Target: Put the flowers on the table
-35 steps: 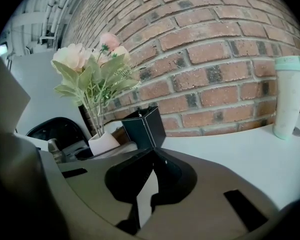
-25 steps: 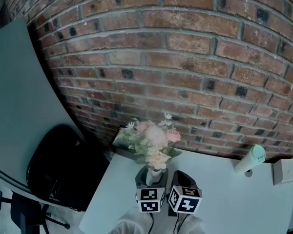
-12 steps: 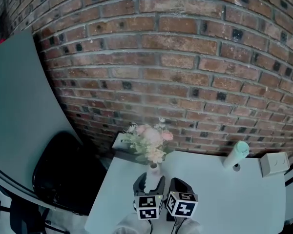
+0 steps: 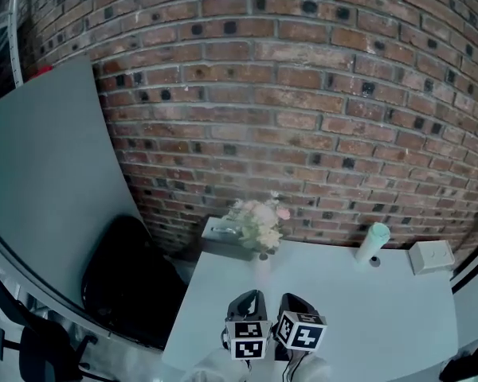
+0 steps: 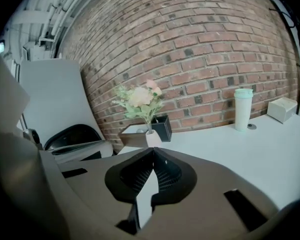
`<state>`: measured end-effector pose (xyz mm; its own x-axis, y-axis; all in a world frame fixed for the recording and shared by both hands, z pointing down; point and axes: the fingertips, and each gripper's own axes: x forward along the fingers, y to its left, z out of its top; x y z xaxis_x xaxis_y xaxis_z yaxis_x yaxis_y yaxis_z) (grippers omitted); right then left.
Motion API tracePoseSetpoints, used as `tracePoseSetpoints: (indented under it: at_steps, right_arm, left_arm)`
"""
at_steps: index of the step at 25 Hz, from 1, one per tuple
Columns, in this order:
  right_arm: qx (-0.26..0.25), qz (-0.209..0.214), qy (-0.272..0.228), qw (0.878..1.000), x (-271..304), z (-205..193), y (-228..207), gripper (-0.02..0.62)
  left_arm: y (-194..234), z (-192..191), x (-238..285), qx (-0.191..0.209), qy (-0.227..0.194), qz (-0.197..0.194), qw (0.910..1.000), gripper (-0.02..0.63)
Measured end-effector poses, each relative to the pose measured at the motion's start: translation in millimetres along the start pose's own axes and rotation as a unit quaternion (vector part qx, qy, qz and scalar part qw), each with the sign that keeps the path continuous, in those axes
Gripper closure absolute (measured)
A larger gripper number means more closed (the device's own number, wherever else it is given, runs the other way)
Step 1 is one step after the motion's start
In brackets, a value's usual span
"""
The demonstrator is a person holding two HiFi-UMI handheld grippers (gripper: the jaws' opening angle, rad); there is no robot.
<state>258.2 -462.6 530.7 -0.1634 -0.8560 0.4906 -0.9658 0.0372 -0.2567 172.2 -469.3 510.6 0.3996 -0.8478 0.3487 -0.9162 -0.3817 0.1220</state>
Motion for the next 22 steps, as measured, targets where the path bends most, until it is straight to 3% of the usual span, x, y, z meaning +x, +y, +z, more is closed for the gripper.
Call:
tracePoseSetpoints:
  at_steps: [14, 22]
  right_arm:
    - [-0.025, -0.04, -0.037, 0.998, -132, -34, 78, 0.572]
    - [-0.049, -0.036, -0.038, 0.997, -158, -35, 93, 0.572]
  left_arm:
    - [20, 4, -142, -0.006, 0.007, -0.075, 0.9971, 0.598]
    - [10, 10, -163, -0.005, 0.001, -0.086, 0.9963, 0.598]
